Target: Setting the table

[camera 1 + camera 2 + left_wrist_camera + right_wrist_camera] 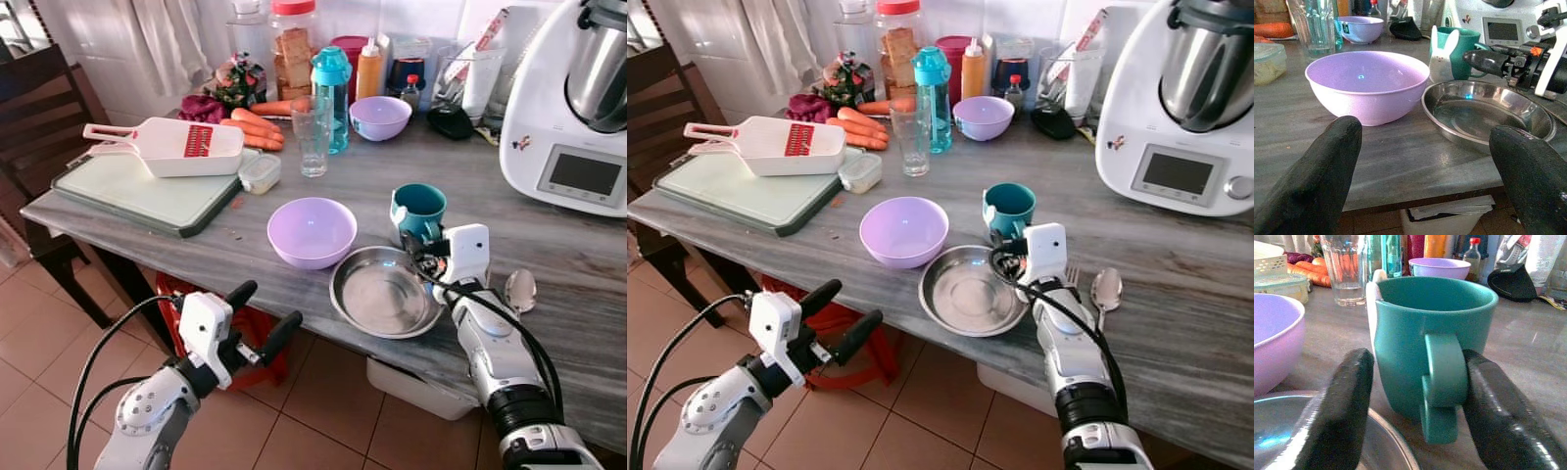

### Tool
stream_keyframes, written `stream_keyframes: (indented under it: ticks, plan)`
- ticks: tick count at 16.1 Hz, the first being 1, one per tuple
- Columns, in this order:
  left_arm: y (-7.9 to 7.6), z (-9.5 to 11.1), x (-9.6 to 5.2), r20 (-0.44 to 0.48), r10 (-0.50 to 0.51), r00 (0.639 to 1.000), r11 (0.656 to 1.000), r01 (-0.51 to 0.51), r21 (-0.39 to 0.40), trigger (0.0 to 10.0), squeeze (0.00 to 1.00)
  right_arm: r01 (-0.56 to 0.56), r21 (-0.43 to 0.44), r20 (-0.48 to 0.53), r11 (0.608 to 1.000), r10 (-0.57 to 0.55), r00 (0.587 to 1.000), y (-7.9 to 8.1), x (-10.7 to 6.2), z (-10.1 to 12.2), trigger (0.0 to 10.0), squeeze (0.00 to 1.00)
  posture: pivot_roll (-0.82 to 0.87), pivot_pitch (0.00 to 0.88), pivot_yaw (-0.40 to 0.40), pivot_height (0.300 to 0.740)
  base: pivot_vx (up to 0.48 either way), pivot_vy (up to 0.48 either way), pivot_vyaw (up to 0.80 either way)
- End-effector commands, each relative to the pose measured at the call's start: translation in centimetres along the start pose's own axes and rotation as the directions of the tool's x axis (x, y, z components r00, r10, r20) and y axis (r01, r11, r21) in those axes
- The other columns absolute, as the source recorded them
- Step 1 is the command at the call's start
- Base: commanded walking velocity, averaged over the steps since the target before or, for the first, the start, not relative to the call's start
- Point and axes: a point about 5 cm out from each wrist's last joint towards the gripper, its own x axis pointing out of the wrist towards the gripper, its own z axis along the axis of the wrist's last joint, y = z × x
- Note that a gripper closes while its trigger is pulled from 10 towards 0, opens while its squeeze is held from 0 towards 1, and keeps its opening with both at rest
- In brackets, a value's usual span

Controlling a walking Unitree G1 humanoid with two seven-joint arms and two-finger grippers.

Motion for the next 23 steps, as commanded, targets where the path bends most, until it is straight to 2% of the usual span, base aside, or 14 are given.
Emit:
stream_keyframes:
  ticks: [1, 3, 7, 13, 14, 15, 16, 17, 18, 19, 21, 22, 23]
  plan:
    - [-0.1, -0.1, 0.2, -0.009, -0.038, 0.999, 0.999, 0.037, -0.024, 10.0, 0.00, 0.000, -0.014, 0.037, 1.000, 0.001, 0.999, 0.0, 0.1, 0.8, 10.0, 1.00, 0.12, 0.004, 0.078, 0.740, 0.000, 0.000, 0.00]
    - [-0.3, -0.2, 0.3, -0.008, -0.068, 0.998, 0.997, 0.068, -0.049, 10.0, 0.00, 0.008, -0.013, 0.045, 1.000, -0.007, 0.999, -0.1, 0.0, 0.9, 10.0, 1.00, 0.11, 0.003, 0.083, 0.740, 0.000, 0.000, 0.00]
    - [-0.3, -0.2, 0.4, -0.011, -0.067, 0.998, 0.997, 0.067, -0.030, 10.0, 0.00, 0.023, -0.011, 0.073, 1.000, -0.022, 0.997, -0.3, -0.2, 1.5, 10.0, 1.00, 0.11, 0.001, 0.085, 0.740, 0.000, 0.000, 0.00]
    - [1.0, 0.8, 1.1, 0.052, 0.082, 0.995, 0.995, -0.085, 0.045, 10.0, 0.00, 0.056, -0.005, 0.181, 0.998, -0.054, 0.982, 0.7, -1.4, 3.6, 10.0, 1.00, 0.11, 0.000, 0.068, 0.740, 0.000, 0.000, 0.00]
    - [1.9, 0.9, 1.4, 0.064, 0.175, 0.983, 0.979, -0.180, 0.093, 10.0, 0.00, 0.065, -0.016, 0.204, 0.998, -0.060, 0.977, 1.0, -2.0, 3.9, 10.0, 1.00, 0.11, 0.000, 0.066, 0.740, 0.000, 0.000, 0.00]
    - [2.3, 0.9, 1.5, 0.067, 0.213, 0.975, 0.970, -0.220, 0.107, 10.0, 0.00, 0.070, -0.021, 0.214, 0.997, -0.064, 0.975, 1.0, -2.4, 4.1, 10.0, 0.72, 0.10, 0.000, 0.064, 0.740, 0.000, 0.000, 0.00]
    - [2.9, 0.7, 1.6, 0.065, 0.263, 0.962, 0.956, -0.269, 0.114, 10.0, 0.00, 0.078, -0.024, 0.229, 0.997, -0.071, 0.971, 1.2, -2.9, 4.2, 10.0, 0.63, 0.09, 0.000, 0.065, 0.740, 0.000, 0.000, 0.00]
    - [3.1, 0.4, 1.7, 0.058, 0.289, 0.955, 0.952, -0.294, 0.091, 10.0, 0.00, 0.067, -0.031, 0.235, 0.997, -0.058, 0.970, 1.5, -3.4, 4.2, 10.0, 0.64, 0.09, 0.000, 0.065, 0.740, 0.000, 0.000, 0.80]
    - [3.1, 0.3, 1.8, 0.058, 0.302, 0.952, 0.945, -0.307, 0.114, 10.0, 0.00, 0.066, -0.037, 0.236, 0.997, -0.056, 0.970, 1.9, -3.8, 4.1, 10.0, 0.60, 0.08, 0.000, 0.066, 0.740, 0.000, 0.000, 0.80]
    - [3.2, 0.3, 2.0, 0.061, 0.317, 0.946, 0.938, -0.323, 0.129, 10.0, 0.00, 0.073, -0.029, 0.232, 0.997, -0.064, 0.971, 2.0, -4.1, 4.0, 10.0, 0.51, 0.08, 0.000, 0.067, 0.740, 0.000, 0.000, 0.80]
    - [3.9, 0.3, 2.4, 0.072, 0.406, 0.911, 0.899, -0.412, 0.151, 10.0, 0.00, 0.091, -0.025, 0.227, 0.996, -0.083, 0.970, 2.1, -4.6, 4.1, 10.0, 0.51, 0.07, 0.000, 0.068, 0.740, 0.000, 0.000, 0.80]
    - [4.2, 0.1, 2.7, 0.060, 0.448, 0.892, 0.876, -0.451, 0.167, 10.0, 0.00, 0.104, -0.033, 0.230, 0.994, -0.094, 0.969, 2.0, -5.0, 4.2, 10.0, 0.28, 0.06, 0.000, 0.068, 0.740, 0.000, 0.000, 0.80]
    - [4.3, 0.0, 2.8, 0.061, 0.457, 0.887, 0.870, -0.460, 0.179, 10.0, 0.00, 0.106, -0.035, 0.229, 0.994, -0.095, 0.969, 2.0, -5.1, 4.2, 10.0, 0.12, 0.06, 0.000, 0.068, 0.740, 0.000, 0.000, 0.80]
